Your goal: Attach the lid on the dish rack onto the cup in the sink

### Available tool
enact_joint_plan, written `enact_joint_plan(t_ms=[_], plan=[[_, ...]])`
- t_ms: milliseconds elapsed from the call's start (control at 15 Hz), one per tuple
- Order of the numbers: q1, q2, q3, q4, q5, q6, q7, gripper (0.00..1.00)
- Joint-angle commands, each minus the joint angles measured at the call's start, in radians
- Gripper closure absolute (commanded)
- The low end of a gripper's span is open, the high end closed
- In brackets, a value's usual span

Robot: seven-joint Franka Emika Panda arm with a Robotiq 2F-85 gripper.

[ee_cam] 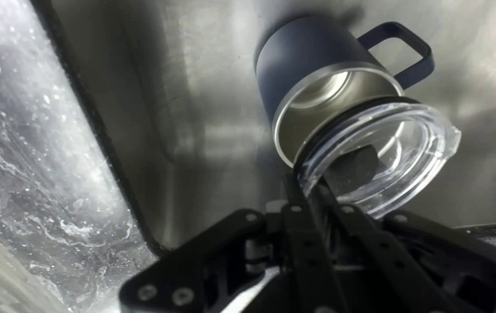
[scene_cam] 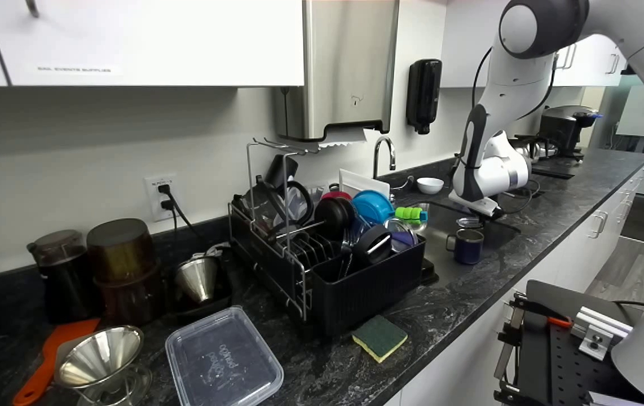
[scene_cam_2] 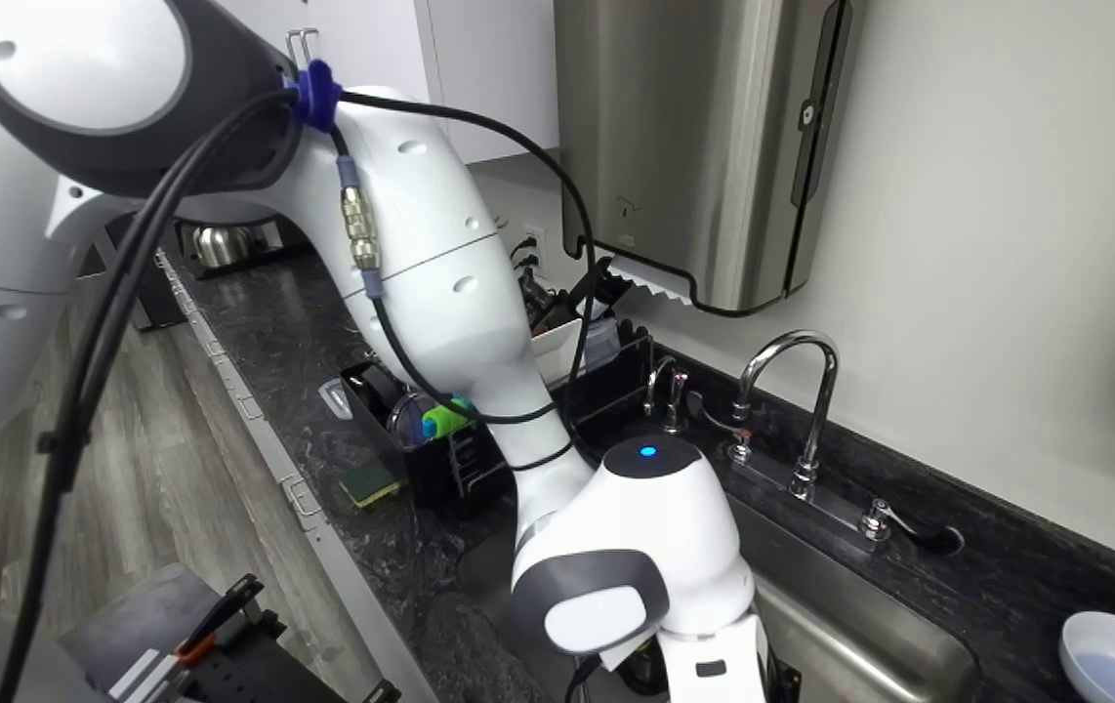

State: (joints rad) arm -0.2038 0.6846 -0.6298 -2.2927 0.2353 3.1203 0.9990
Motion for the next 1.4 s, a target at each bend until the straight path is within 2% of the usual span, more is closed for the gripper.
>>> enact_joint_plan(t_ms=[0, 267, 333, 867, 933, 1333], plan=[[0.004, 0.004, 0.002, -0.007, 0.040, 0.021, -0.055, 0.98], [0.006, 0.008, 0.001, 0.003, 0.053, 0.002, -0.063, 0.98], [0.006, 0.008, 0.001, 0.003, 0.056, 0.002, -0.064, 0.91], [0.005, 0.008, 0.001, 0.003, 0.061, 0.002, -0.064, 0.91], [0.005, 0.008, 0.001, 0.003, 0.061, 0.002, -0.064, 0.98], [0.019, 0.037, -0.001, 0.009, 0.068, 0.008, -0.057, 0.98]])
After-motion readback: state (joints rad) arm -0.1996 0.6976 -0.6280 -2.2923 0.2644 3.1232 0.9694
